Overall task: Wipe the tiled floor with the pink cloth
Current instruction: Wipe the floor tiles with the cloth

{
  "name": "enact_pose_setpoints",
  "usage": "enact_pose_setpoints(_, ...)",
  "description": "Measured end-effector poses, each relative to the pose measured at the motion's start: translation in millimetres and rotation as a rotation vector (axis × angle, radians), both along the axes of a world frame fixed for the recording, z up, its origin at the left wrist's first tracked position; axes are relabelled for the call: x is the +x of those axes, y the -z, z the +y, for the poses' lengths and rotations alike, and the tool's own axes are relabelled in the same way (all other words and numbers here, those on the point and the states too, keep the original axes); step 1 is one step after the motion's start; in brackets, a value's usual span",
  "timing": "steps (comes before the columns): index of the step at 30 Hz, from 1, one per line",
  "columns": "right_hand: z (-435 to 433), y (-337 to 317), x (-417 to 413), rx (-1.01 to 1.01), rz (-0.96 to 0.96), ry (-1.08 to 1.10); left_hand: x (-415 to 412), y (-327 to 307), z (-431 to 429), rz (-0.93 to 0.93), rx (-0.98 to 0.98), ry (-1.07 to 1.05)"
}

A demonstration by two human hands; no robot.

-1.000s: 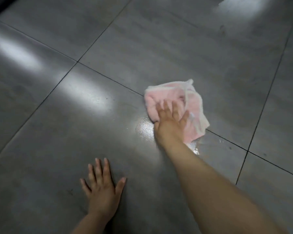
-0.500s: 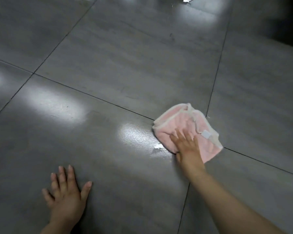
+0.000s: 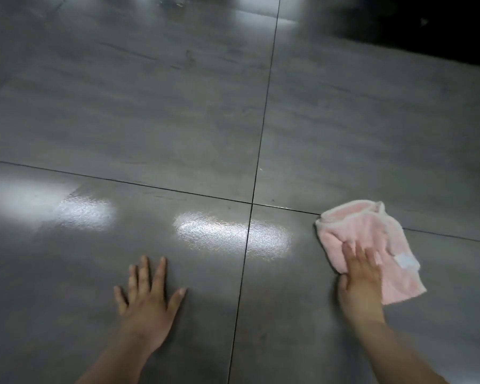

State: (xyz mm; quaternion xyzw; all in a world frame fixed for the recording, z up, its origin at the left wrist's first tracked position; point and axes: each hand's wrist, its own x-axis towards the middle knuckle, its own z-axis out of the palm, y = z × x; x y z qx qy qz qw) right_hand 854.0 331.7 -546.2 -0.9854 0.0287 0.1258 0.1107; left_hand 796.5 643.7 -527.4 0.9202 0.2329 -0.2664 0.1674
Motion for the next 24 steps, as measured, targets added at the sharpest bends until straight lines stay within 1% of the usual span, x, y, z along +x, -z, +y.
enact_pose_setpoints(1,19.4,3.6,-3.6,-0.002,-0.042,0.03,1.1,-0.6,-1.7,0.024,0.018,0.007)
enact_pose_setpoints(2,43.2,7.2,-8.0,-0.002,-0.102,-0.011,2.7,-1.7,-2.6,0.025,0.028,0.007)
enact_pose_setpoints(4,98.6,15.9,-21.8,-0.008,-0.214,-0.237,3.7,-1.6,-2.1,0.024,0.045,0.016)
enact_pose_setpoints(7,159.8,13.4,-41.9,0.004,-0.163,-0.678,3.2,-0.9,-1.8,0.039,0.05,0.023)
enact_pose_setpoints(8,158.2,11.9,-33.5,-0.03,-0.131,-0.753,3.7,-0.2,-1.4,0.02,0.04,0.013)
enact_pose_setpoints(9,145.4,11.8,-19.9,-0.098,-0.117,-0.764,4.1,0.9,0.0,-0.007,0.025,-0.003)
enact_pose_setpoints(10,125.1,12.3,-5.2,-0.151,-0.106,-0.718,3.6,1.2,2.0,-0.019,0.016,-0.003)
enact_pose_setpoints(13,40.2,4.7,35.0,-0.243,-0.021,-0.318,1.9,0.1,6.4,0.025,0.022,0.039)
enact_pose_setpoints(14,12.5,4.8,41.4,-0.229,-0.032,-0.174,2.5,0.0,6.4,0.025,0.015,0.033)
enact_pose_setpoints(16,-17.9,-11.3,47.9,-0.162,0.086,0.089,3.9,-0.6,4.9,0.046,0.012,0.028)
enact_pose_setpoints(17,-16.6,-14.3,47.4,-0.124,0.14,0.207,5.0,-1.3,4.2,0.063,0.013,0.025)
enact_pose_setpoints(18,-6.1,-11.5,46.0,-0.122,0.126,0.265,5.5,-1.4,3.8,0.079,0.013,0.024)
enact_pose_setpoints(19,12.0,-6.1,40.4,-0.134,0.096,0.229,6.1,-1.6,3.9,0.092,0.015,0.03)
enact_pose_setpoints(20,36.4,-1.1,34.6,-0.155,0.023,0.119,6.5,-1.4,4.3,0.1,0.016,0.036)
enact_pose_setpoints(21,66.1,7.9,26.3,-0.163,-0.042,-0.039,6.7,-1.2,5.2,0.102,0.011,0.039)
enact_pose_setpoints(22,96.8,4.5,19.8,-0.178,-0.146,-0.168,6.8,-2.1,5.7,0.093,0.004,0.041)
enact_pose_setpoints(23,125.8,-4.5,12.5,-0.105,-0.139,-0.255,6.9,-3.7,6.6,0.081,-0.001,0.04)
enact_pose_setpoints(24,147.7,-22.5,7.5,0.02,-0.12,-0.303,7.1,-4.8,7.6,0.057,-0.013,0.031)
